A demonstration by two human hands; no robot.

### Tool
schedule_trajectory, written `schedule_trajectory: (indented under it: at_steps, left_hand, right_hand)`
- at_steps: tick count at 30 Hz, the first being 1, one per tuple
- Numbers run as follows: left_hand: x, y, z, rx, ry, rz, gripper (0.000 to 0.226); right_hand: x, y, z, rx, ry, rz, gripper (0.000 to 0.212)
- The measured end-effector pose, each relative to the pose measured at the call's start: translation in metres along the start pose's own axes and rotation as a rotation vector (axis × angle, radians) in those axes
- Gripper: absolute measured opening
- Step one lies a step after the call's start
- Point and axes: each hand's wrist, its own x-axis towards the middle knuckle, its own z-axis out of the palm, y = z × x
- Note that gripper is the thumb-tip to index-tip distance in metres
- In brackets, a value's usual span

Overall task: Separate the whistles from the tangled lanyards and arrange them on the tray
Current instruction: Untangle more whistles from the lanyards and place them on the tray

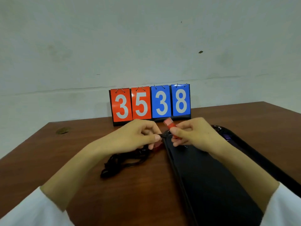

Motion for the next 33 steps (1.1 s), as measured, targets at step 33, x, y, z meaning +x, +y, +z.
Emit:
schedule_trajectory:
  at_steps: [33]
  left_hand:
    - [0.005,-0.011,0.016,-0.342,0.133,-0.021,0.019]
  right_hand:
    - [-0.006,-0.003,0.011,0.042,0.013,-0.257,0.009]
